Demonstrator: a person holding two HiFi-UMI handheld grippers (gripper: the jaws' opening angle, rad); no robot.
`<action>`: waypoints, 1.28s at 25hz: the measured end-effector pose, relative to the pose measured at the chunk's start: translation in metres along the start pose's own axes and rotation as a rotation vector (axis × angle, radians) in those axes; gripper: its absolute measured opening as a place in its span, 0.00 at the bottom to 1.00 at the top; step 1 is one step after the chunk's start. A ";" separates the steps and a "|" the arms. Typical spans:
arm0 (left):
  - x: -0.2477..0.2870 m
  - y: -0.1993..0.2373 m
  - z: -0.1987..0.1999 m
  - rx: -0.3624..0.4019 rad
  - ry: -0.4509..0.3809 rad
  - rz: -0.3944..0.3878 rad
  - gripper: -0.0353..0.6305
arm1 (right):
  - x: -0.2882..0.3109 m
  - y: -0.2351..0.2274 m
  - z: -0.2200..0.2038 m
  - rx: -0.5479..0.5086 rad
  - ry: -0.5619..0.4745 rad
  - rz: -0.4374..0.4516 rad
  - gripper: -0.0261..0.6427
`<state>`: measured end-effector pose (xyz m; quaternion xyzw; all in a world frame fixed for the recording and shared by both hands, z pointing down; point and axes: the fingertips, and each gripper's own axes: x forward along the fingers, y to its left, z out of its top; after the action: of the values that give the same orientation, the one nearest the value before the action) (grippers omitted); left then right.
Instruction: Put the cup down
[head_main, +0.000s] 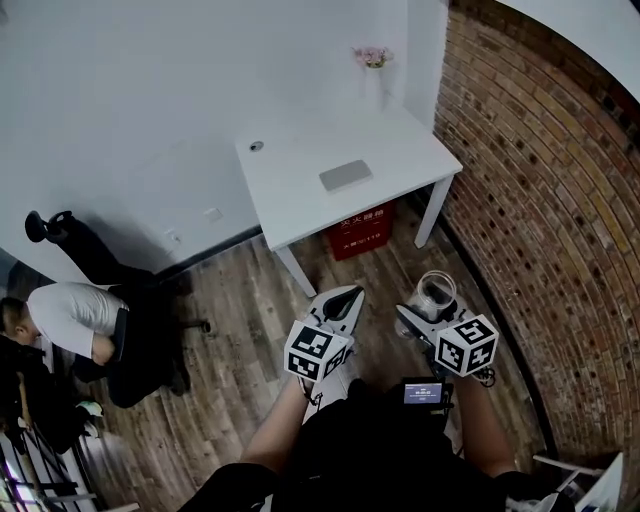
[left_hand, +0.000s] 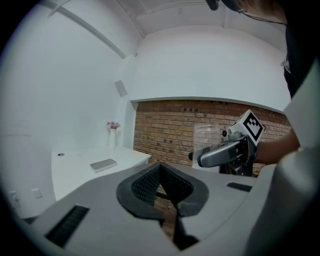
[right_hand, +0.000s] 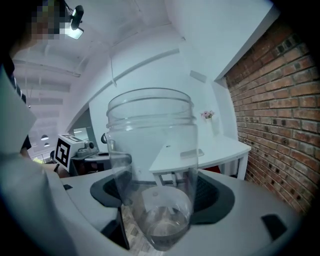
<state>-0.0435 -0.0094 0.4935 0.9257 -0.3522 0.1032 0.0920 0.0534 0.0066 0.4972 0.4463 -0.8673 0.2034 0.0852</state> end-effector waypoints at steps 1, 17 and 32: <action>0.006 0.008 0.001 -0.001 0.003 -0.001 0.07 | 0.008 -0.005 0.003 0.002 0.002 -0.001 0.59; 0.130 0.137 0.033 -0.030 -0.021 0.049 0.07 | 0.175 -0.110 0.086 -0.027 0.003 0.128 0.59; 0.236 0.238 0.090 -0.017 -0.056 0.119 0.07 | 0.270 -0.210 0.155 -0.032 0.025 0.209 0.59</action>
<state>-0.0196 -0.3558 0.4901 0.9048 -0.4099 0.0796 0.0837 0.0697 -0.3685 0.5044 0.3495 -0.9111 0.2028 0.0814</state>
